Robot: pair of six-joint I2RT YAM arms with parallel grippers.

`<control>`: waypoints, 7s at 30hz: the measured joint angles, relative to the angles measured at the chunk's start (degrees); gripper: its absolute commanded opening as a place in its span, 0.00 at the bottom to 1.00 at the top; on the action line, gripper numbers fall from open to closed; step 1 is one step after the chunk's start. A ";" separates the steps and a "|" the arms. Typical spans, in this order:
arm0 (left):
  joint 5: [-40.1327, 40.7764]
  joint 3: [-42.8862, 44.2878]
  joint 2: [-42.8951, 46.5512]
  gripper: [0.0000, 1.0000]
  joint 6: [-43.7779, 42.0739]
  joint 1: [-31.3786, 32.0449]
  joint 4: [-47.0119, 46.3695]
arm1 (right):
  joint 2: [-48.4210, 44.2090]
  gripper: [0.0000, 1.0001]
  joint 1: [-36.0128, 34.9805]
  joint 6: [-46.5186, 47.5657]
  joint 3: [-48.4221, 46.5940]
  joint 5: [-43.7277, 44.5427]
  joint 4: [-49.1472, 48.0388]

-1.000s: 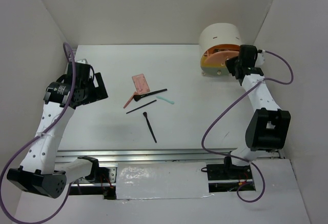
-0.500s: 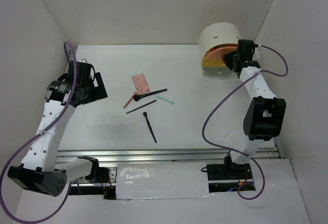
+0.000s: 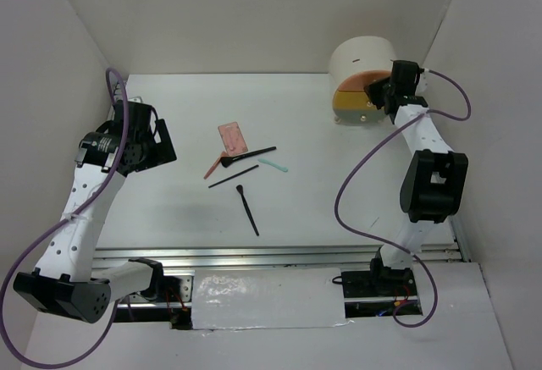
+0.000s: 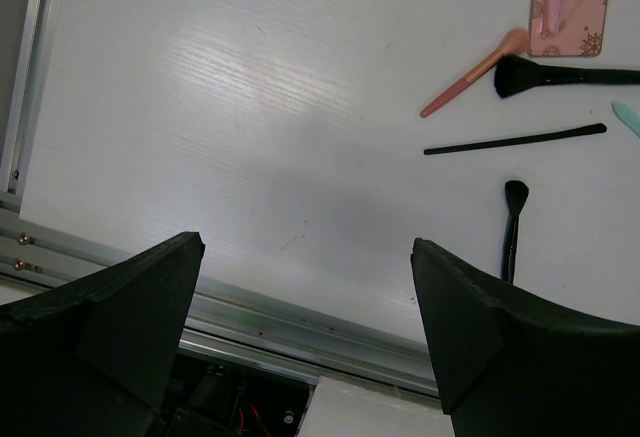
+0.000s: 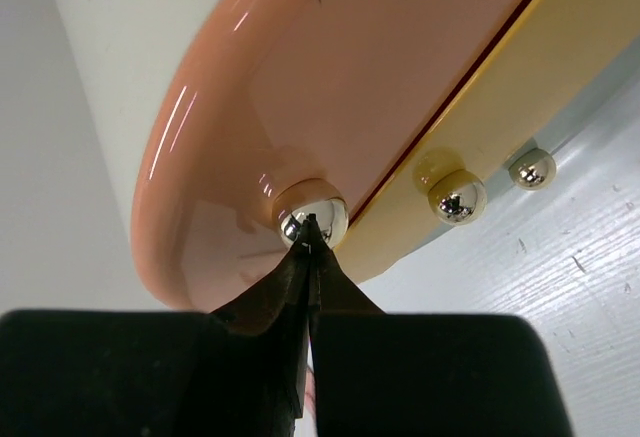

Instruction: Organize the makeup

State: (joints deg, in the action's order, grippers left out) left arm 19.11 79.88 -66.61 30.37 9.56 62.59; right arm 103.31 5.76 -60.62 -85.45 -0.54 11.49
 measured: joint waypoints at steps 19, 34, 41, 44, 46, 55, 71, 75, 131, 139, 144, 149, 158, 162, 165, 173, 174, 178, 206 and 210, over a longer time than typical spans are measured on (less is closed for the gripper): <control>0.52 -0.17 -0.07 0.99 0.00 0.00 -0.07 | -11.47 0.56 3.04 -5.73 26.53 -5.09 -24.11; 0.24 0.24 0.15 0.99 -0.15 0.00 0.42 | 3.13 0.61 7.52 -5.03 26.80 -22.12 -50.12; -0.42 1.36 -0.07 0.99 -0.13 0.00 0.44 | 4.13 0.57 7.74 -4.57 26.49 -22.84 -51.17; -0.50 2.03 -0.63 0.99 -0.11 0.00 0.50 | 5.03 0.57 7.96 -3.98 26.49 -22.77 -50.47; -0.52 2.34 -1.16 0.99 -0.13 0.00 0.44 | 5.29 0.57 8.20 -3.78 26.49 -22.73 -50.27; -0.81 3.17 -2.64 0.99 -0.13 0.00 0.39 | 5.64 0.57 9.53 -3.34 26.40 -22.40 -49.99; -1.16 3.52 -4.48 0.99 -0.15 0.00 0.37 | 8.68 0.49 9.90 -4.02 23.82 -23.43 -51.12; -1.53 3.52 -4.57 0.99 -0.15 0.00 0.28 | 9.27 0.43 9.90 -4.96 23.76 -24.00 -51.95; -5.70 0.68 -1.84 0.99 -0.22 0.00 -2.32 | -7.34 0.13 15.30 -5.51 47.39 -30.40 -59.95; -5.97 -0.70 0.07 0.99 -0.26 0.00 -2.51 | -10.01 0.13 16.26 -5.53 50.64 -30.88 -60.54; -6.01 -1.70 1.18 0.99 -0.24 0.00 -2.58 | -11.61 0.14 17.33 -5.33 52.19 -31.74 -60.37; -6.23 -2.60 2.05 0.99 -0.24 0.00 -2.58 | -12.39 0.19 17.51 -4.59 52.50 -32.09 -59.89; -6.60 -2.78 2.32 0.99 -0.39 0.00 -2.60 | -10.82 0.42 17.55 -4.44 51.47 -34.07 -59.82; -6.69 -2.78 2.32 0.99 -0.42 0.00 -2.60 | -10.60 0.71 17.59 -4.52 51.17 -34.38 -59.78; -6.91 -2.78 2.32 0.99 -0.42 0.00 -2.60 | -10.60 0.75 17.66 -4.37 51.15 -34.58 -59.80; -7.41 -3.15 2.29 0.99 -0.39 0.00 -2.67 | -10.91 1.00 17.66 -4.50 51.06 -35.21 -59.56; -7.41 -3.17 2.29 0.99 -0.39 0.00 -2.67 | -11.43 1.00 17.66 -4.72 51.36 -35.19 -59.60; -7.39 -3.17 2.27 1.00 -0.20 0.00 -2.64 | -17.38 1.00 17.40 -4.72 54.60 -35.26 -59.43; -2.16 -3.65 -5.97 0.99 7.56 -2.05 1.73 | 8.44 0.72 -65.77 32.96 -1.77 12.57 27.15; -2.51 -5.49 -5.11 0.99 7.21 -3.08 1.57 | 9.44 0.68 -65.09 33.11 -1.27 12.61 27.54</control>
State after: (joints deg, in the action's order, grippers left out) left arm 16.60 74.39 -71.72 37.58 6.48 64.16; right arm 112.75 -59.33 -27.51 -86.72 12.08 39.03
